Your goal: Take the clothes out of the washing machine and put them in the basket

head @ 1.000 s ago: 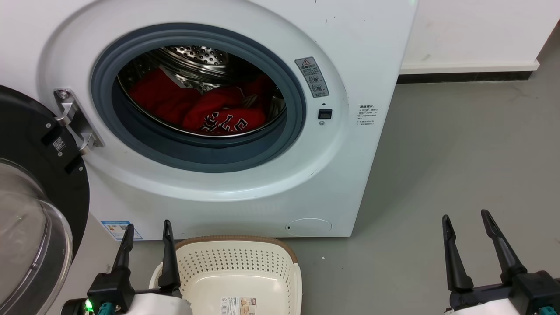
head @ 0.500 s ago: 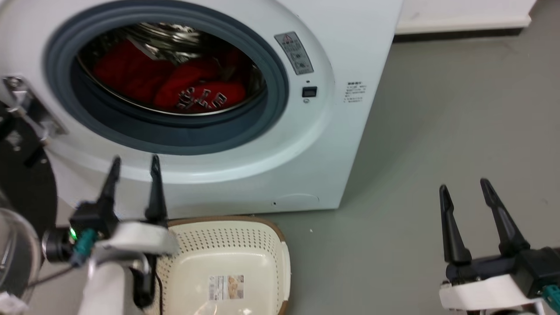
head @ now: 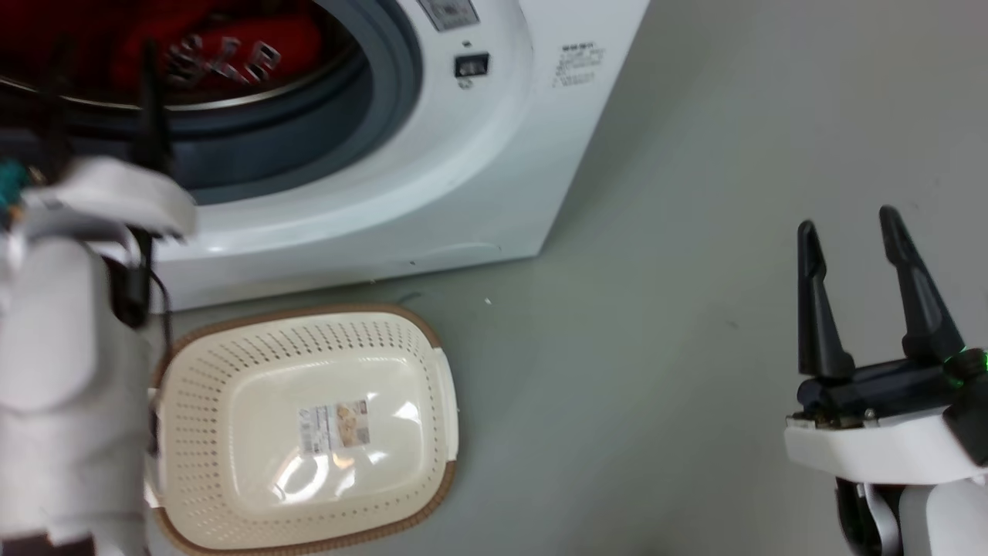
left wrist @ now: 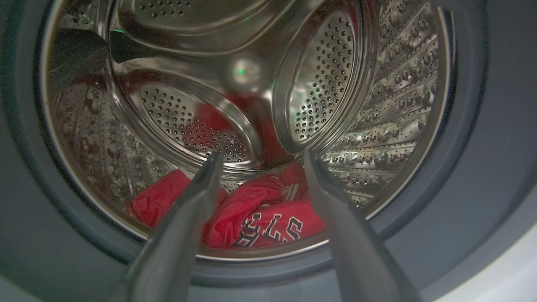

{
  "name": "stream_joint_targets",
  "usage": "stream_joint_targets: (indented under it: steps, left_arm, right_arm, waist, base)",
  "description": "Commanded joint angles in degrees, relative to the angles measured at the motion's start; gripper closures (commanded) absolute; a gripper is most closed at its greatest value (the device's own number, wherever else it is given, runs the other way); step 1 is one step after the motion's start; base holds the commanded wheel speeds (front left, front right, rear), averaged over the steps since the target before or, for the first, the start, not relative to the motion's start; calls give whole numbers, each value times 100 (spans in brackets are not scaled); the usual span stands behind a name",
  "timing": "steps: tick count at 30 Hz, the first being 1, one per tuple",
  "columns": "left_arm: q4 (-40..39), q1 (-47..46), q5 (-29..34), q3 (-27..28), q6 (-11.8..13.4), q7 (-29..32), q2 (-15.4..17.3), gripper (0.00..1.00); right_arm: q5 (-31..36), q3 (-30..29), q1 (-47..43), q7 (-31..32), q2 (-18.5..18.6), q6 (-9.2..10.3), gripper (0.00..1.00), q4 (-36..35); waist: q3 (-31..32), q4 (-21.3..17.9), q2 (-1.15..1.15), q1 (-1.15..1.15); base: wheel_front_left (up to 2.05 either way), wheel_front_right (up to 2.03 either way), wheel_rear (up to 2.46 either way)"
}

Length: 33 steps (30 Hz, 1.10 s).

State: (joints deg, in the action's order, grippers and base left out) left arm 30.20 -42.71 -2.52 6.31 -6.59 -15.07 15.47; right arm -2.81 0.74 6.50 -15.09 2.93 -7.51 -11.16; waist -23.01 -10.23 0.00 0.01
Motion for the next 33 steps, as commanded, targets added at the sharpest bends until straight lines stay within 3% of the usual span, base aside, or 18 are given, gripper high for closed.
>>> stream_joint_targets:
  steps: [1,8,14,22,33]
  left_arm:
    - [54,-226,30,-7,-8,-16,112,0]
    - [1003,-1524,112,-256,-49,321,589,0]
    - [1559,-2496,103,-502,-76,1041,1022,0]
    - [1968,-3590,-165,-1200,-82,2730,1462,0]
    - [1924,-4768,-881,-2218,-83,5123,2175,0]
  right_arm:
    - [-49,8,126,-11,-8,4,0,-33]
    - [-311,-14,367,-11,-8,4,0,-188]
    - [-477,-37,529,-12,-8,4,0,-286]
    - [-693,-48,676,-12,-7,4,0,-396]
    - [-902,-31,812,-11,-8,4,0,-532]
  waist:
    - [-402,-301,0,-1]
    - [-1039,-609,0,-1]
    - [-1501,-818,0,-1]
    - [-1983,-1008,0,-1]
    - [-2542,-1213,0,-1]
  base:
    - [0,0,0]
    - [0,0,0]
    - [0,0,0]
    - [0,0,0]
    - [0,0,0]
